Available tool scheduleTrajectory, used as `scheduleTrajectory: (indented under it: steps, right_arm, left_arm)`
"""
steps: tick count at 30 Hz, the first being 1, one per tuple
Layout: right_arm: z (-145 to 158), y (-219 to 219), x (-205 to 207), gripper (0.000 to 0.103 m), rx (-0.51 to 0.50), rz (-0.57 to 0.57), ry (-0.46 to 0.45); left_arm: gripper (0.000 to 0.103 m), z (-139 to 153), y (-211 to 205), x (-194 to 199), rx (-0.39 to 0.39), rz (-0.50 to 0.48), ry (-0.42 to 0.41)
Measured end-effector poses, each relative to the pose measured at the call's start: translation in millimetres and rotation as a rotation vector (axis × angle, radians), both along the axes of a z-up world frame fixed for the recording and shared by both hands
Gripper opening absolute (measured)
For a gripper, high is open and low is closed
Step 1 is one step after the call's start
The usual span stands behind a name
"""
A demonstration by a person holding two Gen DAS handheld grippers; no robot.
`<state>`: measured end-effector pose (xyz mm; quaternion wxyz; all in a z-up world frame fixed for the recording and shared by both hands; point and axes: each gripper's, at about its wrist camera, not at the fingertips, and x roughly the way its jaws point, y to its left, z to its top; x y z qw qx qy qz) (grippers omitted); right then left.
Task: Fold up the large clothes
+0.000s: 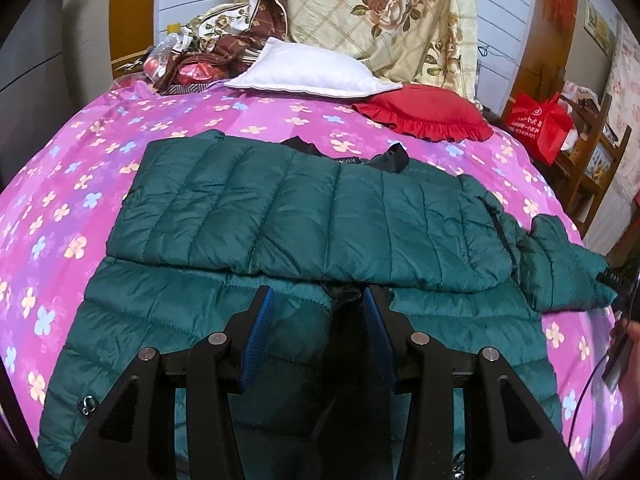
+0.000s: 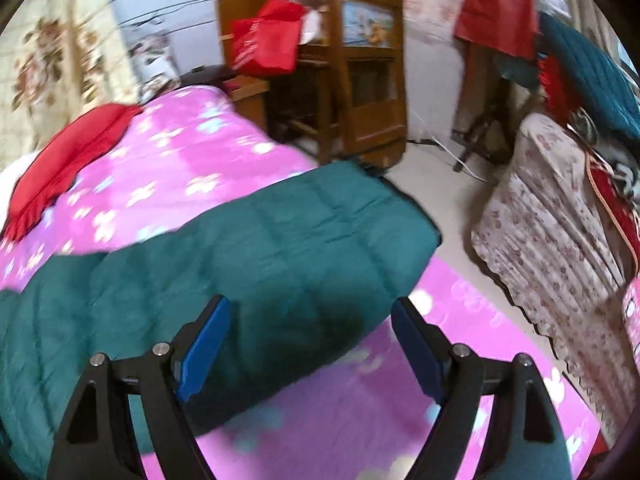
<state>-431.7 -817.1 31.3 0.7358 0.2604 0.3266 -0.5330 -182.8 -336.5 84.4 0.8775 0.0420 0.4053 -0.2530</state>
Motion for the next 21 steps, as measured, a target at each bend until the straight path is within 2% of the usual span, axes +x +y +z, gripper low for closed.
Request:
scheduleTrajectory:
  steps: [6,11,12,14,15,16,18,21]
  right_arm:
    - [-15,-38,-11,0.085,0.040,-0.075,-0.021]
    - [-20,-59,-5,0.085,0.065,-0.047,-0.038]
    - [-20,-63,-5,0.082,0.069,-0.038,-0.049]
    - [-21,-63,-3,0.058,0.057,-0.026,-0.037]
    - [-20,-62,-1,0.037,0.040,0.001,-0.007]
    - [-19,-60,0,0.028,0.035,0.020,0.003]
    - [-13,-57,-5,0.017,0.042,0.069,-0.030]
    - [2,-50,-22,0.015,0.038,0.099,-0.129]
  left_arm:
    - [0.026,-1,2,1,0.014,0.002,-0.009]
    - [0.026,-4,6,7,0.020,0.019,0.004]
    - [0.026,-5,7,8,0.022,0.021,0.004]
    - [0.026,-6,9,9,0.023,0.024,0.004]
    - [0.026,-6,10,9,0.022,0.026,0.008]
    - [0.026,-6,10,10,0.020,0.027,0.012]
    - [0.026,-5,12,9,0.006,0.028,0.018]
    - [0.026,-2,14,8,-0.007,0.029,0.013]
